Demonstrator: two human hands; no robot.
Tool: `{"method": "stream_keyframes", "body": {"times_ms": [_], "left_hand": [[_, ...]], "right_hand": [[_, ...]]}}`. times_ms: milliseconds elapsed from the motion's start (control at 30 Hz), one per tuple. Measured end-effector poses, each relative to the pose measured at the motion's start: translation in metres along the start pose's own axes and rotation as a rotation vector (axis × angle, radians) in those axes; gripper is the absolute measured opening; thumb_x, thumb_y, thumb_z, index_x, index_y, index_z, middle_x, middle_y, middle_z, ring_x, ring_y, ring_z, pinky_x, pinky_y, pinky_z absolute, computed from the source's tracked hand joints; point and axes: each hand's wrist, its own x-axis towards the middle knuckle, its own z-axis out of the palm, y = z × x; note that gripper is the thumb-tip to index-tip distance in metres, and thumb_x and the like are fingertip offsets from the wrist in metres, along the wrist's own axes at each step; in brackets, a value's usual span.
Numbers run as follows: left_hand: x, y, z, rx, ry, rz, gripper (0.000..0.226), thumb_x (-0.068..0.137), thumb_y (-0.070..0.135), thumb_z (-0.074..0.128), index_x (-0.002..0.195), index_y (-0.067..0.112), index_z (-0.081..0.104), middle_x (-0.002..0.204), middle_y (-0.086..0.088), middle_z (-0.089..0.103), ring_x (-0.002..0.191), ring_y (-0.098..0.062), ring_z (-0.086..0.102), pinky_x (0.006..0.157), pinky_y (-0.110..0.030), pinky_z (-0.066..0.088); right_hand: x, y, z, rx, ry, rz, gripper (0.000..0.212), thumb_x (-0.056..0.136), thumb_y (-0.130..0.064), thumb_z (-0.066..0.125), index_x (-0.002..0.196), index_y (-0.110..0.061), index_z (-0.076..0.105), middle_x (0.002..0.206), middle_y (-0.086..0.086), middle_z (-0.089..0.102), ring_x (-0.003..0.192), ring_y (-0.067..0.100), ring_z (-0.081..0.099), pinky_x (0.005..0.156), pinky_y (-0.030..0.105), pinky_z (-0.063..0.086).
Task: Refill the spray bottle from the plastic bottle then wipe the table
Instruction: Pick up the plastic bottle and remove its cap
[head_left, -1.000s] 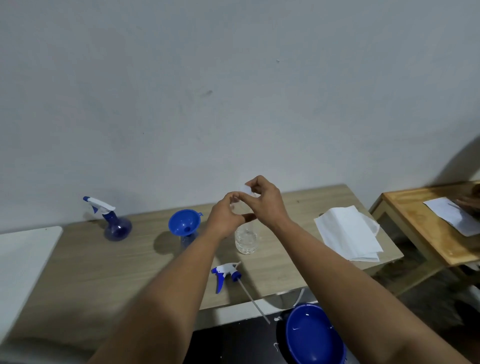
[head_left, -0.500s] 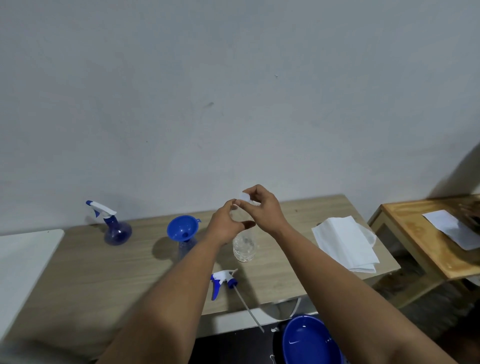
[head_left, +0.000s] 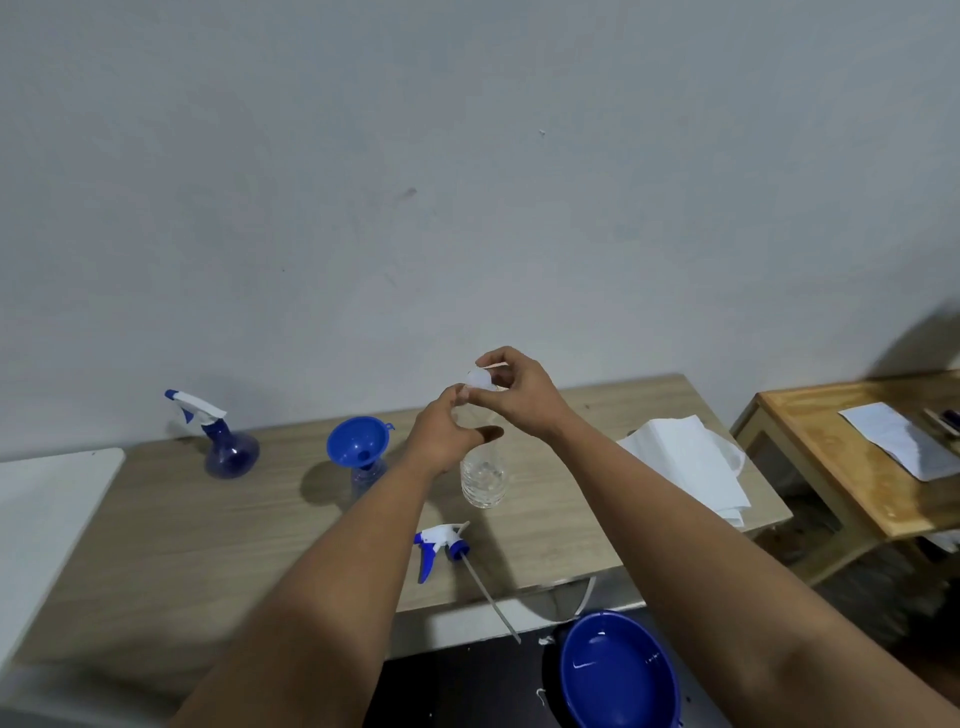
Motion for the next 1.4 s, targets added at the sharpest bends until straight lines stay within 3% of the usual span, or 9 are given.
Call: {"method": "stream_keyframes", "body": {"times_ms": [233, 367, 433, 533, 700, 933, 1133, 1267, 1400], "left_hand": [[0.001, 0.001, 0.001, -0.001, 0.007, -0.005, 0.089, 0.066, 0.051, 0.089, 0.142, 0.031, 0.047, 0.139, 0.016, 0.053, 0.128, -0.015, 0.052, 0.105, -0.038, 0.045], [0.003, 0.002, 0.003, -0.002, -0.002, 0.002, 0.088, 0.069, 0.046, 0.089, 0.143, 0.030, 0.046, 0.139, 0.012, 0.053, 0.129, -0.014, 0.051, 0.102, -0.034, 0.044], [0.003, 0.003, 0.003, 0.001, 0.003, -0.003, 0.088, 0.070, 0.046, 0.088, 0.144, 0.028, 0.044, 0.138, 0.009, 0.054, 0.127, -0.015, 0.052, 0.100, -0.033, 0.045], [0.003, 0.004, 0.001, -0.012, 0.002, -0.001, 0.090, 0.070, 0.045, 0.088, 0.145, 0.026, 0.044, 0.136, 0.008, 0.054, 0.124, -0.015, 0.053, 0.098, -0.033, 0.045], [0.005, 0.003, 0.005, -0.046, 0.003, 0.007, 0.087, 0.067, 0.042, 0.091, 0.141, 0.026, 0.049, 0.137, 0.004, 0.056, 0.127, -0.017, 0.055, 0.098, -0.031, 0.045], [0.005, -0.002, 0.004, -0.056, 0.017, 0.004, 0.093, 0.063, 0.047, 0.092, 0.142, 0.030, 0.047, 0.138, 0.009, 0.055, 0.129, -0.013, 0.054, 0.109, -0.041, 0.046], [0.003, -0.003, 0.005, -0.059, 0.030, -0.014, 0.095, 0.066, 0.046, 0.091, 0.146, 0.031, 0.042, 0.141, 0.013, 0.053, 0.132, -0.012, 0.051, 0.111, -0.041, 0.044], [-0.002, 0.003, 0.001, -0.055, 0.031, -0.015, 0.099, 0.067, 0.045, 0.091, 0.149, 0.030, 0.038, 0.143, 0.008, 0.051, 0.133, -0.012, 0.050, 0.111, -0.039, 0.043], [-0.010, 0.010, -0.002, -0.052, 0.009, -0.017, 0.103, 0.069, 0.049, 0.088, 0.154, 0.032, 0.032, 0.147, 0.008, 0.048, 0.135, -0.011, 0.047, 0.112, -0.038, 0.042]], "right_hand": [[0.000, 0.001, -0.003, -0.014, -0.042, -0.008, 0.040, 0.088, -0.019, 0.082, 0.125, -0.020, 0.067, 0.113, -0.004, 0.075, 0.115, 0.011, 0.069, 0.099, 0.028, 0.054], [0.003, 0.001, -0.004, -0.058, -0.004, -0.025, 0.023, 0.086, -0.018, 0.085, 0.103, -0.020, 0.070, 0.108, 0.000, 0.078, 0.106, 0.017, 0.074, 0.100, 0.040, 0.059], [0.005, -0.006, -0.007, -0.054, 0.009, -0.048, 0.020, 0.089, -0.013, 0.083, 0.107, -0.014, 0.072, 0.108, 0.002, 0.077, 0.103, 0.015, 0.074, 0.095, 0.032, 0.059], [0.005, -0.017, -0.016, 0.083, 0.133, -0.059, 0.026, 0.091, -0.010, 0.081, 0.116, -0.006, 0.074, 0.099, -0.001, 0.074, 0.086, 0.007, 0.069, 0.079, 0.013, 0.054], [-0.007, 0.044, -0.029, -0.011, 0.413, 0.159, 0.027, 0.091, -0.024, 0.079, 0.116, -0.021, 0.072, 0.097, -0.001, 0.073, 0.080, 0.010, 0.065, 0.080, 0.024, 0.052], [-0.061, 0.169, -0.006, -0.385, 0.008, 0.570, 0.031, 0.092, -0.023, 0.075, 0.122, -0.017, 0.072, 0.118, 0.013, 0.076, 0.108, 0.030, 0.070, 0.089, 0.032, 0.052], [-0.080, 0.190, 0.010, -0.613, -0.007, 0.598, 0.031, 0.101, -0.032, 0.052, 0.131, -0.032, 0.063, 0.127, 0.011, 0.054, 0.103, 0.034, 0.063, 0.094, 0.044, 0.053], [-0.065, 0.176, 0.015, -0.531, -0.003, 0.476, 0.078, 0.093, -0.040, 0.072, 0.160, -0.029, 0.034, 0.145, 0.013, 0.045, 0.129, 0.034, 0.056, 0.109, 0.049, 0.049], [-0.036, 0.134, 0.028, -0.143, 0.018, 0.243, 0.121, 0.065, -0.045, 0.098, 0.163, -0.033, 0.028, 0.152, -0.011, 0.038, 0.139, 0.010, 0.042, 0.116, 0.040, 0.043]]}}
